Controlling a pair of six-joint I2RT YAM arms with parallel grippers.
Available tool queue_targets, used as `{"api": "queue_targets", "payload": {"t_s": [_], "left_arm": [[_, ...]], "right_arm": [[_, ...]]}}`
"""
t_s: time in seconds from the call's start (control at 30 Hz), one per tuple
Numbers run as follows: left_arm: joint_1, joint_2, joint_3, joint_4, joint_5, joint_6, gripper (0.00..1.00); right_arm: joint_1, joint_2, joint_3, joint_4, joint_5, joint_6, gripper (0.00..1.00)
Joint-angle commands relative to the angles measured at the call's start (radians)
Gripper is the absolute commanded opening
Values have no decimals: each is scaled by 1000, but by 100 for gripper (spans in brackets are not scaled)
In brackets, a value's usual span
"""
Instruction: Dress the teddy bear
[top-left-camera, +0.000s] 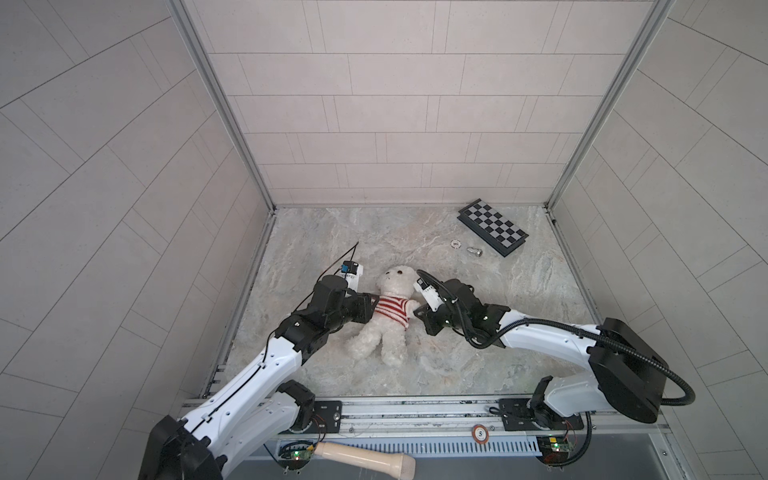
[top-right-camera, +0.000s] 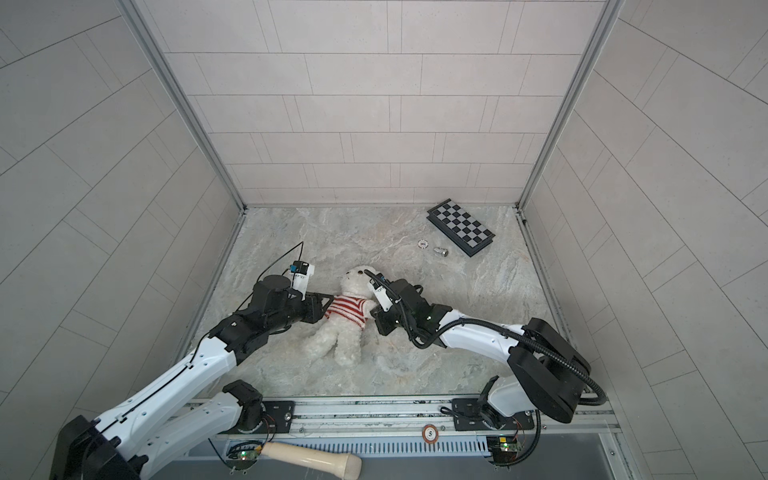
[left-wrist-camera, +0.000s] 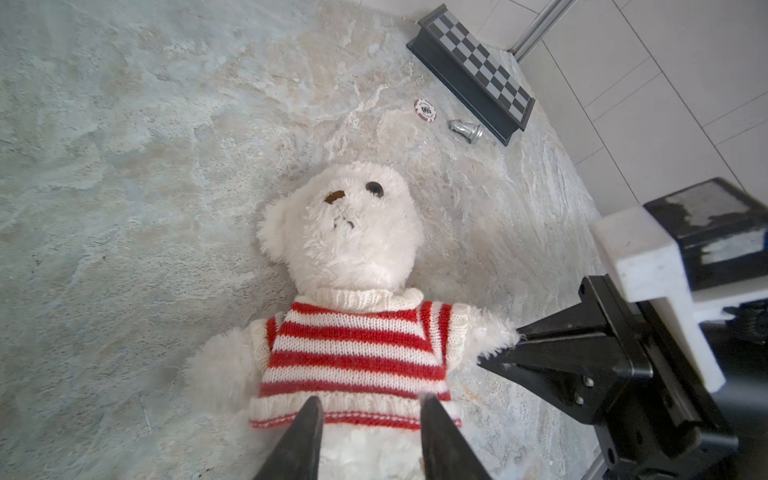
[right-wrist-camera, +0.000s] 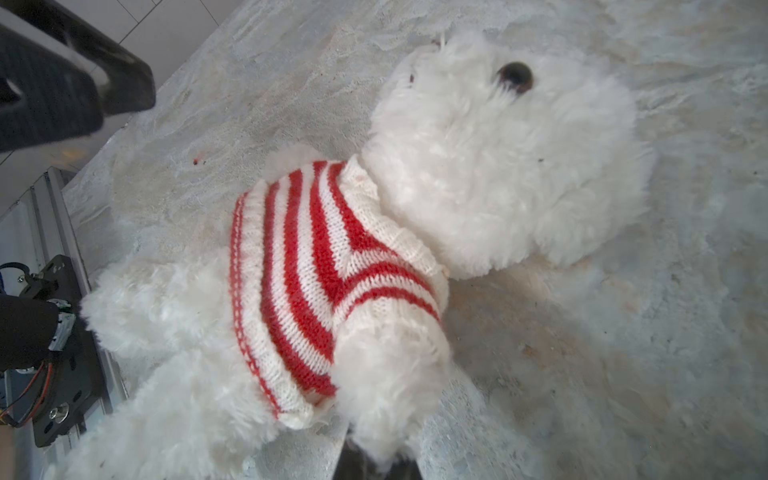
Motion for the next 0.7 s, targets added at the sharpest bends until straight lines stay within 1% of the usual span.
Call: {"api": "queue_targets", "payload": {"t_s": [0.0, 0.1, 0.27, 0.37, 0.43, 0.5, 0.57, 0.67], "left_arm": [[-19, 1, -26, 22, 29, -4, 45], [-31, 19, -56, 61, 37, -32, 46], [-70, 68, -18, 121, 26, -44, 47], [-108, 126, 28, 134, 21, -38, 47], [-107, 143, 14, 172, 38, -70, 45], [-98, 148, -18, 238, 57, -110, 44], [-98, 183, -21, 279, 68, -127, 44], [-98, 270, -25, 391, 104, -169, 42]], "right_arm": [[2, -34, -17, 42, 0, 28, 3], [-6, -35, -35, 33, 39, 53, 6], [-20, -36, -58, 48, 47, 81, 4], [-20, -63, -37, 55, 37, 81, 0], [-12, -111, 27, -9, 42, 83, 0], [12, -173, 85, -84, 80, 85, 0], [37, -237, 112, -111, 107, 71, 0], [55, -305, 125, -127, 117, 90, 0]]}}
